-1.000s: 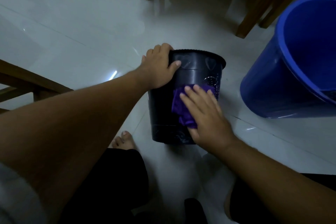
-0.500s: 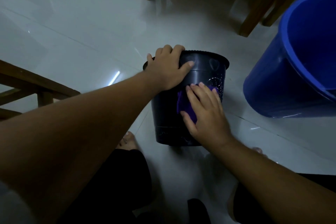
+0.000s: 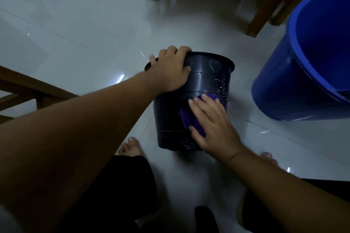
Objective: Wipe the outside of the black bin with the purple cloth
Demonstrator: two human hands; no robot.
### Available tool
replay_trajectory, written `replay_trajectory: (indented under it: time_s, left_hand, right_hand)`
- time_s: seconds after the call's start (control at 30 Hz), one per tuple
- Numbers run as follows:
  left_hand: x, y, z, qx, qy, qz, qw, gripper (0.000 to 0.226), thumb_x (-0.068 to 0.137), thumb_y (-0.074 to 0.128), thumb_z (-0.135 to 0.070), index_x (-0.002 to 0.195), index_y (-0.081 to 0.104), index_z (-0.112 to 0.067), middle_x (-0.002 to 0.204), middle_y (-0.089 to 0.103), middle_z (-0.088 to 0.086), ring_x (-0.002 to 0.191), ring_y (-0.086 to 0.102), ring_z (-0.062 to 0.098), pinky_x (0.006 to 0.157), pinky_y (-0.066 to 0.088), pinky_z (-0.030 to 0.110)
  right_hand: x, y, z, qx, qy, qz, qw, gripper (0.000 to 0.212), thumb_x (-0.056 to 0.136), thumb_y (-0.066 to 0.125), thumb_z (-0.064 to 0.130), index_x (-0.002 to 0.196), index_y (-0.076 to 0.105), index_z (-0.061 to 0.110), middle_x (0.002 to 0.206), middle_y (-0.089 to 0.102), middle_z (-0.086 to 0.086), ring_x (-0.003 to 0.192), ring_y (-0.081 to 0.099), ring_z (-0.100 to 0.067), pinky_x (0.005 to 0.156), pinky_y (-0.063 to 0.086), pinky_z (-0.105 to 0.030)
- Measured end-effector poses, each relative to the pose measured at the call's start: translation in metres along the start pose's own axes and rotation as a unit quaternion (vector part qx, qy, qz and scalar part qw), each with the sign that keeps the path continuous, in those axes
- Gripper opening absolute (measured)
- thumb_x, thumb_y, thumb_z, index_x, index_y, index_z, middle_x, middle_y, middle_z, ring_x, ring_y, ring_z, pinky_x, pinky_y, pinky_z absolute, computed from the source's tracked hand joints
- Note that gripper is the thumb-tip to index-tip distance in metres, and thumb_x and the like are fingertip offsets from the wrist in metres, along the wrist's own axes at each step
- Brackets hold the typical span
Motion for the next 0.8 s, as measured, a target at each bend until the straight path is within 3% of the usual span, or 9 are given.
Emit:
replay_trajectory:
  time_s: [0.2,0.4,0.63,0.8]
  left_hand:
    - [0.000,-0.006,0.019,-0.018,-0.028,-0.011,0.999,0.049,0.090,0.043,-0.051,0.131,0.042,-0.023,0.130,0.050,0.015,0.122,0.043,0.038,0.103,0.035,0.057]
    - [0.000,-0.001,0.015,-0.011,-0.002,-0.007,1.000,0.054,0.085,0.037,-0.054,0.126,0.044,-0.020,0.123,0.052,0.018,0.115,0.047,0.041,0.100,0.038,0.057]
    - [0.002,0.000,0.018,-0.032,-0.011,-0.005,0.999,0.040,0.094,0.044,-0.043,0.128,0.043,-0.022,0.125,0.051,0.016,0.118,0.045,0.039,0.097,0.040,0.051]
    - [0.003,0.006,0.019,-0.036,-0.015,0.012,0.999,0.039,0.095,0.043,-0.042,0.128,0.043,-0.022,0.126,0.050,0.018,0.118,0.043,0.041,0.101,0.036,0.054]
  right_hand:
    - [0.048,-0.002,-0.013,0.031,0.076,-0.006,0.997,0.065,0.093,0.057,0.030,0.151,0.037,0.011,0.153,0.041,-0.009,0.148,0.025,-0.025,0.124,0.011,-0.045]
    - [-0.001,0.001,0.020,-0.023,-0.030,-0.008,0.999,0.056,0.090,0.057,0.029,0.143,0.052,0.011,0.148,0.050,-0.009,0.142,0.040,-0.029,0.122,0.020,-0.049]
    - [0.062,-0.008,-0.015,0.001,0.087,-0.010,0.996,0.058,0.092,0.054,0.026,0.148,0.044,0.010,0.150,0.046,-0.010,0.145,0.031,-0.027,0.124,0.013,-0.045]
    - [0.002,-0.004,0.013,-0.034,0.000,-0.001,0.999,0.060,0.090,0.056,0.029,0.146,0.047,0.010,0.150,0.048,-0.011,0.144,0.037,-0.029,0.123,0.016,-0.048]
Point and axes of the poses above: each hand's wrist, its own x-axis towards the middle knuckle, its own y-axis out of the palm, z = x × y, the point moved 10 cm from there along x, towards the middle knuckle
